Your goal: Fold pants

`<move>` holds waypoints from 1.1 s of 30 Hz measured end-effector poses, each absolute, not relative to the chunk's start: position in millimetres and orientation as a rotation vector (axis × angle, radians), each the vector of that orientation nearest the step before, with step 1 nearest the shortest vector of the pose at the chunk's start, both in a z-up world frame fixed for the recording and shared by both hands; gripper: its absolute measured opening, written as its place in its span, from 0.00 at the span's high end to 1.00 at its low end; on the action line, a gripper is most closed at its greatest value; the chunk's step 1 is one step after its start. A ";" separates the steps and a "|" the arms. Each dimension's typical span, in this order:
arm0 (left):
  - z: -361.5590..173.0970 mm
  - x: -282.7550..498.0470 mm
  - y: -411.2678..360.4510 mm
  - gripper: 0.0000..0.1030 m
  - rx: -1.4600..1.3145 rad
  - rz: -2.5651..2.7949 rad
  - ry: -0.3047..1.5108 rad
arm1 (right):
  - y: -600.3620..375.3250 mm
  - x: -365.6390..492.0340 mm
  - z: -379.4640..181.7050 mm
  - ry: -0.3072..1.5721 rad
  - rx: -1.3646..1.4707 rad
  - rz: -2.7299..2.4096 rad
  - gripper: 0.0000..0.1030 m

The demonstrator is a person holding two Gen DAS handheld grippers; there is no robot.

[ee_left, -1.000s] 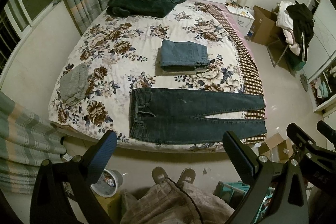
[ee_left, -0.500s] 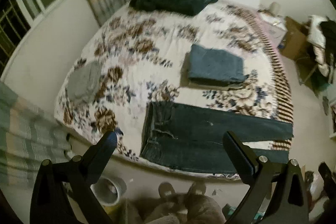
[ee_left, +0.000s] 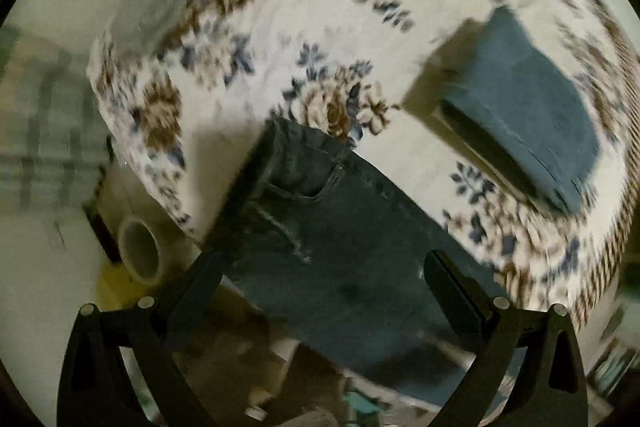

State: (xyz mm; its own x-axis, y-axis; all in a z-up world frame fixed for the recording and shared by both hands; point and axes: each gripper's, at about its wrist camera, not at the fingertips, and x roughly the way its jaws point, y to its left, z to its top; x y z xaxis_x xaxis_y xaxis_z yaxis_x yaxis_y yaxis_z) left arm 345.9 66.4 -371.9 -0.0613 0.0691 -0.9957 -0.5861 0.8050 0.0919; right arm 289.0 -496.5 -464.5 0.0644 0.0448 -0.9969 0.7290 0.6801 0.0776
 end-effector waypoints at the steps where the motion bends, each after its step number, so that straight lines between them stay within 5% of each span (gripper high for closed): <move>1: -393.6 357.1 67.8 0.00 -0.450 0.587 1.568 | -505.2 298.0 -481.6 1.445 0.701 -0.602 0.00; 9: -520.6 412.2 87.4 0.00 -0.566 0.719 1.651 | -594.1 357.5 -636.3 1.540 0.831 -0.776 0.00; 17: -595.4 415.8 123.3 0.03 -0.657 0.833 1.698 | -636.8 373.2 -711.9 1.577 0.887 -0.911 0.00; 22: -599.3 407.2 143.4 0.76 -0.748 0.823 1.611 | -641.8 388.7 -743.4 1.612 0.911 -0.918 0.05; 23: -596.6 405.1 147.3 0.80 -0.761 0.817 1.583 | -642.1 390.4 -747.1 1.614 0.920 -0.919 0.07; 26: -586.4 397.5 154.1 0.90 -0.797 0.798 1.512 | -642.0 392.7 -748.7 1.608 0.913 -0.927 0.30; 28: -577.2 389.9 157.3 0.93 -0.825 0.777 1.472 | -642.9 394.3 -746.0 1.618 0.880 -0.932 0.75; 30: -566.7 380.7 161.8 0.93 -0.858 0.754 1.434 | -641.2 392.2 -741.4 1.612 0.869 -0.925 0.87; 33: -548.6 364.9 171.2 0.94 -0.904 0.701 1.388 | -640.0 385.9 -723.2 1.564 0.862 -0.886 0.93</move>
